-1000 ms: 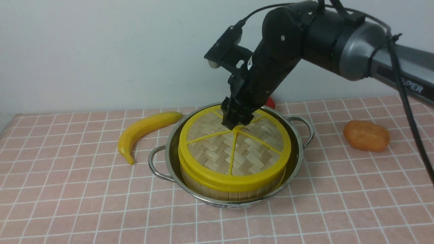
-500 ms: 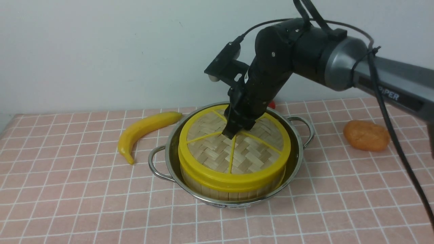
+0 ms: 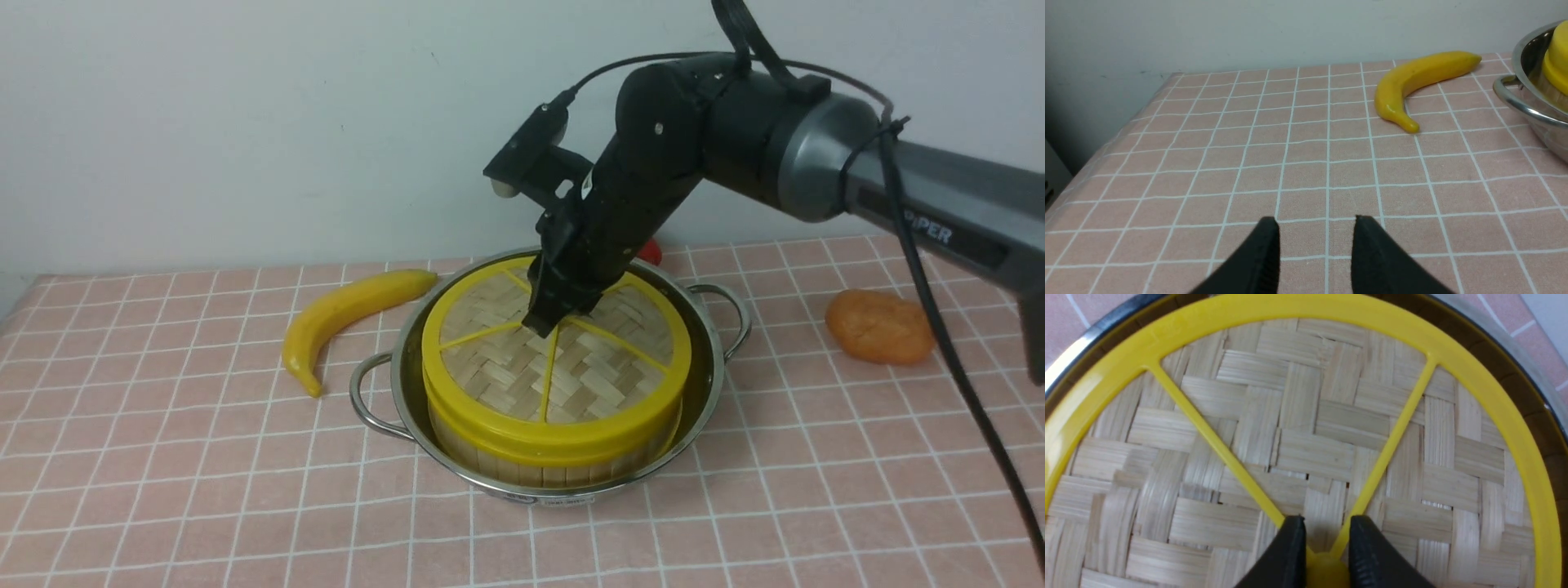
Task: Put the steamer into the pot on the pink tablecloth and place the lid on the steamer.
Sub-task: 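Place the bamboo steamer lid onto the steamer basket in the pot with the right gripper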
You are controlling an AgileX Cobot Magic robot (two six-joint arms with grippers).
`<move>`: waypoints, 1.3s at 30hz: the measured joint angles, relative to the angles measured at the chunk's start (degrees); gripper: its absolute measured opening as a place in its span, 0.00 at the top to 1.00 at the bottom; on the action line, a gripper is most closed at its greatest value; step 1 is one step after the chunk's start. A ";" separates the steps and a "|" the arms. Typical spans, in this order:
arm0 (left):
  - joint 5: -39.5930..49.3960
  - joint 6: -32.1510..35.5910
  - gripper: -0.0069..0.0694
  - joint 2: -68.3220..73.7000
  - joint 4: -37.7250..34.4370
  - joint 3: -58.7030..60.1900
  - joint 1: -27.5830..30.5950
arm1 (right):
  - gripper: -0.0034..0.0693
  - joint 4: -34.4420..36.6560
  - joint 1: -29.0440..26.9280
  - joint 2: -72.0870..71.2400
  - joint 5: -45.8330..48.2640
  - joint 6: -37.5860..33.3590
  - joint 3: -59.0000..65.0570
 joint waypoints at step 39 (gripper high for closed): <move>0.00 0.00 0.59 0.00 0.00 0.00 0.00 | 0.52 4.03 -4.86 -1.24 -0.53 5.74 0.12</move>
